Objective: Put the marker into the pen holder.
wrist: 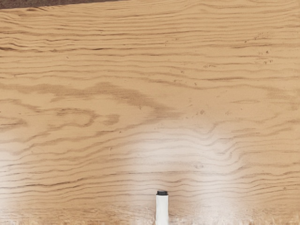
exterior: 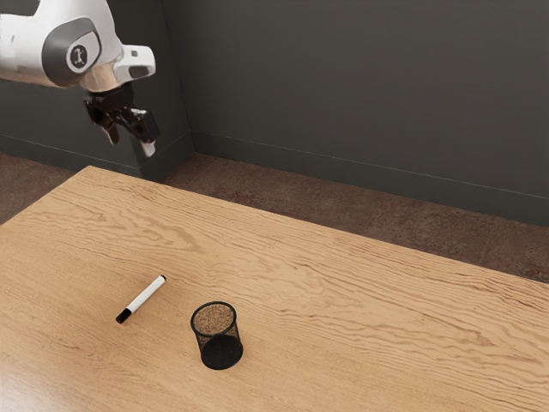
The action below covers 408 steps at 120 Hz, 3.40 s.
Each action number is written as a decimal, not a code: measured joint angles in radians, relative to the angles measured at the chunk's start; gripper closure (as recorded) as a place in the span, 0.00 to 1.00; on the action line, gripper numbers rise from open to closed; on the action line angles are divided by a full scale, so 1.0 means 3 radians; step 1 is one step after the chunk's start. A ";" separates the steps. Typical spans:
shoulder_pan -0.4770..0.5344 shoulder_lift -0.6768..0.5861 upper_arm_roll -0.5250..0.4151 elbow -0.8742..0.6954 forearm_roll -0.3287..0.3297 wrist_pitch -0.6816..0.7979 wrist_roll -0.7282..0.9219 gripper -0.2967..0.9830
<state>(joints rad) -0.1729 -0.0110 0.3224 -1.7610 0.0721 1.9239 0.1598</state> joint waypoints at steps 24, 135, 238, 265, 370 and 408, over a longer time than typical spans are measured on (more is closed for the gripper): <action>-0.0194 0.0017 -0.0023 -0.0257 -0.0059 -0.0420 -0.0026 0.25; -0.0292 0.0121 0.0478 -0.2509 0.0215 0.1978 0.0294 0.25; -0.0253 0.0254 0.0526 -0.2603 0.0032 0.2286 0.0564 0.25; -0.0241 0.0237 0.0591 -0.2639 -0.0098 0.2246 0.0551 0.25; -0.0318 0.0437 0.0634 -0.2514 -0.0242 0.2311 0.0505 0.25; -0.0348 0.0466 0.0628 -0.2496 -0.0308 0.2331 0.0501 0.45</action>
<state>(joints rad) -0.2772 0.1288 0.5109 -2.5099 -0.0203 2.6232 0.3100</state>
